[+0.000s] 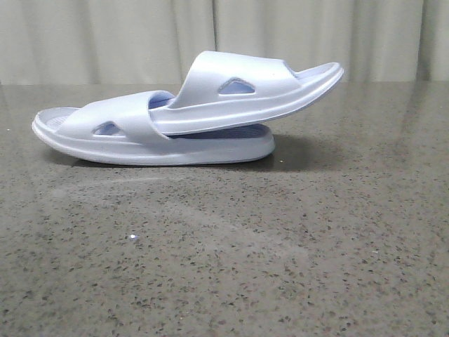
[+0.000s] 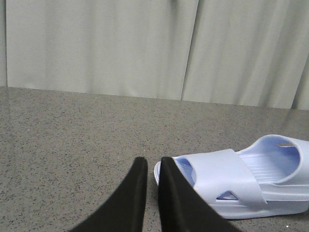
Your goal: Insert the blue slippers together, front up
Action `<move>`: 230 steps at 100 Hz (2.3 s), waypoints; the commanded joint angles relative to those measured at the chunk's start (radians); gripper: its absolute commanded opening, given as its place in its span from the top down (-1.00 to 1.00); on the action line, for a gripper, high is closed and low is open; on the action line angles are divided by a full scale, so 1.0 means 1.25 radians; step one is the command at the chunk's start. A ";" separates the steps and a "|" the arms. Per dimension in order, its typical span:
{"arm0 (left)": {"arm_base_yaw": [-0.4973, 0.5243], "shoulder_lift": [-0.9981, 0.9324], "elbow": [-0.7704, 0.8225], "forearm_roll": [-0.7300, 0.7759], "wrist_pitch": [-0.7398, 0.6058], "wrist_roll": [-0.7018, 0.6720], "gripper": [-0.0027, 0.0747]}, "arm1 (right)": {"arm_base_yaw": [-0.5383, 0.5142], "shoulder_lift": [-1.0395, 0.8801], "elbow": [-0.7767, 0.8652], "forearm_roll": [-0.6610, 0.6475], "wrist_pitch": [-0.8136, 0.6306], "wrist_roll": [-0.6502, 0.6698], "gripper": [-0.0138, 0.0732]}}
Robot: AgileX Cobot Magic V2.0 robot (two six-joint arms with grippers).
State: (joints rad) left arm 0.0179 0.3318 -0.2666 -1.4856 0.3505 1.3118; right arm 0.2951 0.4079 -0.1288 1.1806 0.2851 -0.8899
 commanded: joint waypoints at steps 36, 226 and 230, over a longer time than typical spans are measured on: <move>-0.005 -0.002 -0.019 0.176 -0.068 -0.179 0.89 | -0.001 0.000 -0.020 0.018 -0.014 -0.001 0.86; 0.044 -0.282 0.223 1.136 -0.193 -1.080 0.89 | -0.005 0.000 -0.021 -0.308 -0.191 0.184 0.86; 0.044 -0.282 0.223 1.136 -0.193 -1.080 0.89 | -0.016 -0.001 -0.019 -0.465 -0.215 0.342 0.86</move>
State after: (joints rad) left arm 0.0698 -0.0044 0.0032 -0.0575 0.1817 -0.0407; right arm 0.2933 0.4079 -0.1288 0.9143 0.1468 -0.7367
